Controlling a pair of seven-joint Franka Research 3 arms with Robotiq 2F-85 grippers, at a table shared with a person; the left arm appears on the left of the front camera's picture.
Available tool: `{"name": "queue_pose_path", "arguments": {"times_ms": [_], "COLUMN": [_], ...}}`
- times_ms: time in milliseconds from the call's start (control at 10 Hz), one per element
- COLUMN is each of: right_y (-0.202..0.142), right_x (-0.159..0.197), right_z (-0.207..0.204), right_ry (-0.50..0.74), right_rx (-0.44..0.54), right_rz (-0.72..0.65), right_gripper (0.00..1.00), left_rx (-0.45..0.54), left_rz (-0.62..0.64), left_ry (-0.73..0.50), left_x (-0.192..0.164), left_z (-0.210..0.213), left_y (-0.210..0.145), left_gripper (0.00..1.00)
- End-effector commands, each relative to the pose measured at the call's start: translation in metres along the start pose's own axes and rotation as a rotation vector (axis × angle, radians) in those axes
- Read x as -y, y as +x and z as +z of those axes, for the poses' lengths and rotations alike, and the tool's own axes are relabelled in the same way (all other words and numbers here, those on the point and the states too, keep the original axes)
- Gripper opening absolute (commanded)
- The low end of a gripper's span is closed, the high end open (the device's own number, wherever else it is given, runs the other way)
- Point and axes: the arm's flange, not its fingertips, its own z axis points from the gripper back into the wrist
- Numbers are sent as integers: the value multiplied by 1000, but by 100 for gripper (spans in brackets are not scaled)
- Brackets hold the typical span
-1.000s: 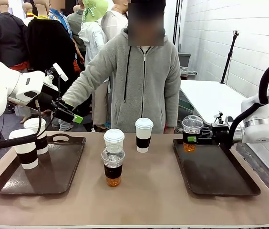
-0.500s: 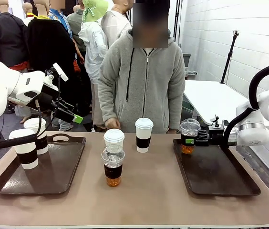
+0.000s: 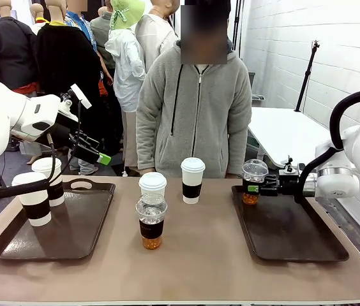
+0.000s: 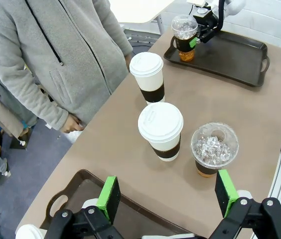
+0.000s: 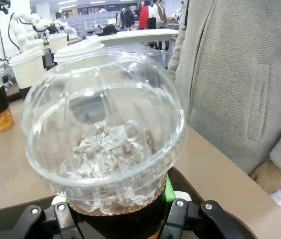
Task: Distribute the coffee onto the tray.
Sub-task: Pick up one iced Americano and place it on the right Handle tray.
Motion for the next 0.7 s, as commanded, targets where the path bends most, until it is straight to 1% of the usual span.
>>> {"name": "queue_pose_path", "arguments": {"times_ms": [0, 300, 500, 600], "right_y": [-4, -7, -8, -8], "right_x": [5, 2, 1, 1], "right_z": [-3, -2, -1, 0], "right_ry": [-15, -16, -13, -14], "right_rx": [22, 5, -11, -15], "right_rz": [6, -23, -52, -65], "right_gripper": [67, 67, 100, 100], "left_rx": [1, 1, 1, 1], "left_rz": [2, 2, 2, 2], "left_ry": [-7, -7, -7, -7], "left_x": [-2, -2, -2, -2], "left_z": [-1, -1, -1, -1], "left_y": [-2, -2, -2, -2], "left_gripper": [100, 100, 100, 100]}}
